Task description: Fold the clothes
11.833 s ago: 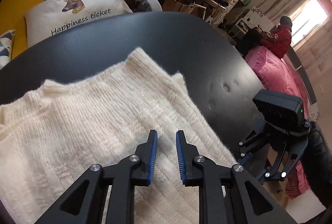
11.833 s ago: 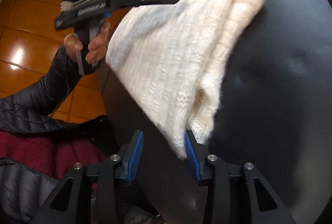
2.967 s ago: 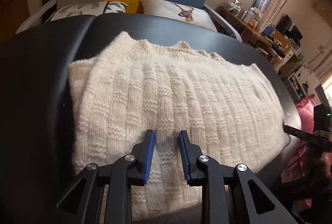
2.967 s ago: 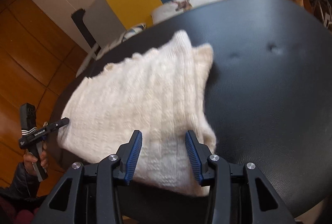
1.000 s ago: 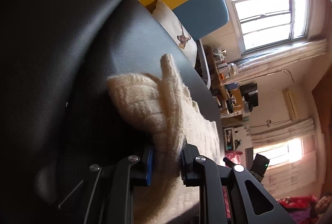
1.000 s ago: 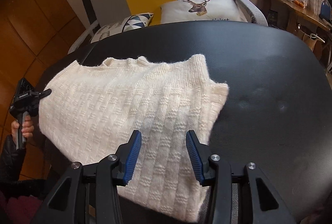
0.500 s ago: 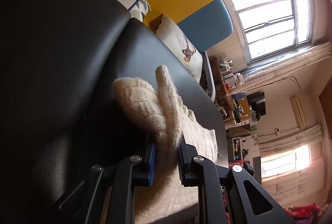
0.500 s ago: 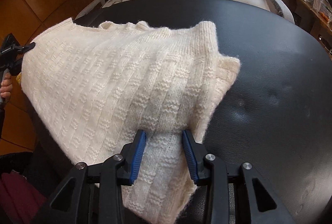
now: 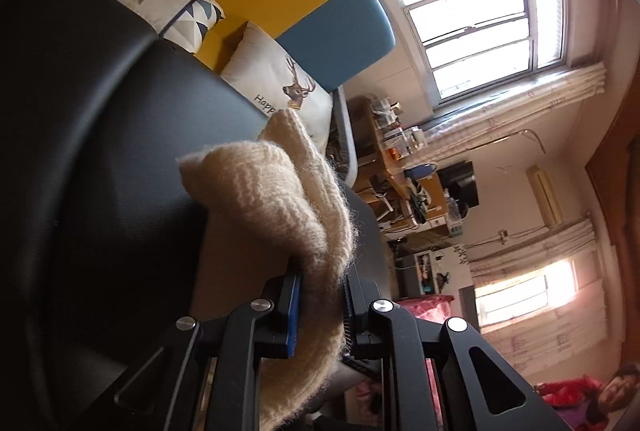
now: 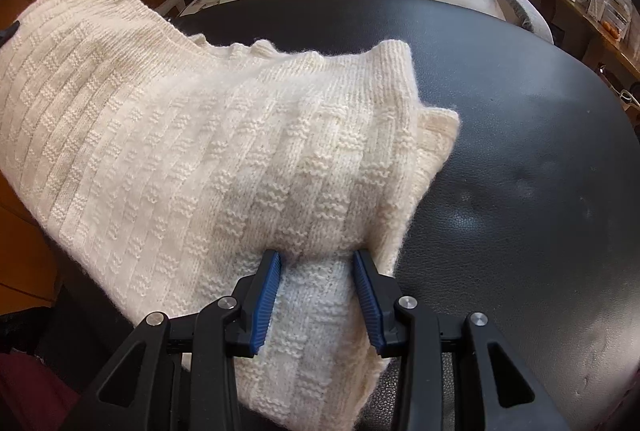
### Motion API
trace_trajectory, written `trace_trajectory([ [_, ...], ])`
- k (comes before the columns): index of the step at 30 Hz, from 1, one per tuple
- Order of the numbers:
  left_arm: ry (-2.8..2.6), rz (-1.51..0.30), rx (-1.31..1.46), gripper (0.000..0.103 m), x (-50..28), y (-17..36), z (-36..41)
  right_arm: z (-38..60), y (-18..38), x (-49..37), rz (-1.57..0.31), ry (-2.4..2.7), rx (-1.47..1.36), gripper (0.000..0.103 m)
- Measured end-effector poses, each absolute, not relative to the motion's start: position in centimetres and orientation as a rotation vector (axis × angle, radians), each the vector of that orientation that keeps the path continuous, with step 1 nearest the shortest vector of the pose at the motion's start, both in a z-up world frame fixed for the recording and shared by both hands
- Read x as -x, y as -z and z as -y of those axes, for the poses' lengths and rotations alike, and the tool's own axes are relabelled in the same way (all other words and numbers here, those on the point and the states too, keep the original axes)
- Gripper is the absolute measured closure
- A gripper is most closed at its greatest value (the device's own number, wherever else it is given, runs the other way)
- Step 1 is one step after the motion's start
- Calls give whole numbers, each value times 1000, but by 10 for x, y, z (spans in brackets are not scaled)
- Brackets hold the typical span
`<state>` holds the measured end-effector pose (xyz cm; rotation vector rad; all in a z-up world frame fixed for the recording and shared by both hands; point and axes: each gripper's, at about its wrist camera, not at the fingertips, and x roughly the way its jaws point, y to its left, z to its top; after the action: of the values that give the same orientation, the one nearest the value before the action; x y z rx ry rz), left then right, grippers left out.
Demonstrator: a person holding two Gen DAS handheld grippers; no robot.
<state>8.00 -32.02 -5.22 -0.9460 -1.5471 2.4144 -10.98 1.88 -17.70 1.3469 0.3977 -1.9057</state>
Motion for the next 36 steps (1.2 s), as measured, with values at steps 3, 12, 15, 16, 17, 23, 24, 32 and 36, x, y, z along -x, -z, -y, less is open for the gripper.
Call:
trace_trajectory([
  [3, -2370, 1595, 933, 86, -67, 49, 306, -18, 179, 110, -392, 1902, -1348, 64],
  [12, -2297, 1645, 970, 86, -12, 41, 260, -14, 182, 109, -326, 1869, -1335, 64],
  [15, -2292, 1623, 1031, 86, 10, 45, 238, -12, 181, 102, -288, 1863, -1326, 63],
  [16, -2290, 1608, 1057, 86, 18, 47, 230, -12, 181, 101, -275, 1861, -1323, 63],
  [17, -2286, 1592, 1085, 86, 25, 49, 221, -12, 181, 100, -260, 1861, -1320, 63],
  [23, -2266, 1427, 1259, 86, 62, 73, 164, -21, 182, 94, -156, 1853, -1303, 63],
  [24, -2260, 1401, 1290, 86, 67, 78, 155, -23, 182, 93, -139, 1851, -1300, 63],
  [32, -2149, 1349, 1487, 85, 71, 131, 113, -29, 184, 86, -49, 1842, -1274, 63],
  [36, -2139, 1337, 1476, 85, 68, 129, 100, -27, 185, 80, -28, 1845, -1265, 63],
])
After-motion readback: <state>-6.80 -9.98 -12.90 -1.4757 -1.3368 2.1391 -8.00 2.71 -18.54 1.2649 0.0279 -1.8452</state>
